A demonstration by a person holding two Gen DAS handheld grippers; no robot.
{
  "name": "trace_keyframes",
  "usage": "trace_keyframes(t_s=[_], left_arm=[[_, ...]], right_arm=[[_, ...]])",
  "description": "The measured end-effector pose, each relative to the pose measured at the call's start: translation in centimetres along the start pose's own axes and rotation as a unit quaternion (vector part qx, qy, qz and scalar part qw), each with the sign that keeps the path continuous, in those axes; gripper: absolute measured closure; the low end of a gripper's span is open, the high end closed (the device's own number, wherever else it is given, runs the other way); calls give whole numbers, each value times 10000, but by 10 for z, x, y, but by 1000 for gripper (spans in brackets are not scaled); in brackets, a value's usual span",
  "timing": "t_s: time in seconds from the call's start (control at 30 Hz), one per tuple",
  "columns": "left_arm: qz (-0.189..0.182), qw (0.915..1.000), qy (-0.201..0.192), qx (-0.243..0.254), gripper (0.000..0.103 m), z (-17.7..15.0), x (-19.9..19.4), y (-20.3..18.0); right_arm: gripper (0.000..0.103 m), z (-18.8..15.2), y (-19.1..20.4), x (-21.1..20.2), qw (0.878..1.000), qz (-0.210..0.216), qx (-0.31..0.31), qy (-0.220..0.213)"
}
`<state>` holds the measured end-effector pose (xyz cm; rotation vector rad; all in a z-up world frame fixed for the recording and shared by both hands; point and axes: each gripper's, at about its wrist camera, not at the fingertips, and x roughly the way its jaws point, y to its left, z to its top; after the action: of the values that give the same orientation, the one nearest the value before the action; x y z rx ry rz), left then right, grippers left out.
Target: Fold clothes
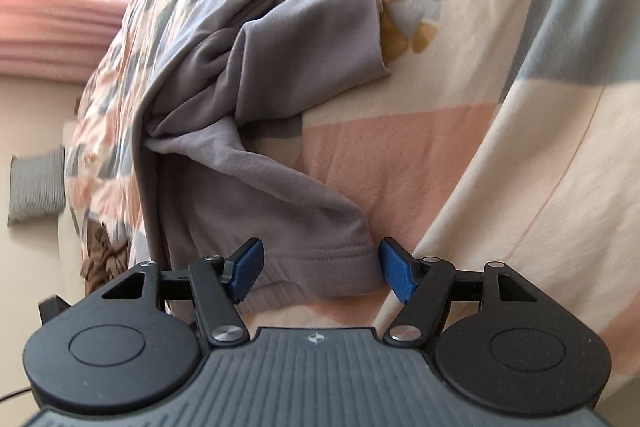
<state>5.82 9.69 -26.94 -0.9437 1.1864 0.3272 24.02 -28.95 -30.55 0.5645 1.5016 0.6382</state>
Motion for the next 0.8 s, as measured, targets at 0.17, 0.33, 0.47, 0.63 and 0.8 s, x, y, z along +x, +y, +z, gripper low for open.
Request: trace_keyframes(t_s=[0.17,0.33,0.47,0.63,0.8], left_arm=[[-231,9995,47,-226,61,7,-6,15],[69,9977,277,617,91,10,-10,-10],[-300,9829,540,1735,92,-1,-33,-56],[-1228,9465,1167,2746,90,-41,-28,-143],[-1591,9062,1422,3651,81,-73,-13,-224]], right_arm=[[67,-7,-7,5,9984,268,441,-213],[81,-9,-2,-3,9964,29,690,-493],[88,0,34,-45,9936,-19,339,-1080],[90,36,75,-126,9770,-321,-465,-2055],[95,84,77,-186,9450,-1339,-1036,-2800]])
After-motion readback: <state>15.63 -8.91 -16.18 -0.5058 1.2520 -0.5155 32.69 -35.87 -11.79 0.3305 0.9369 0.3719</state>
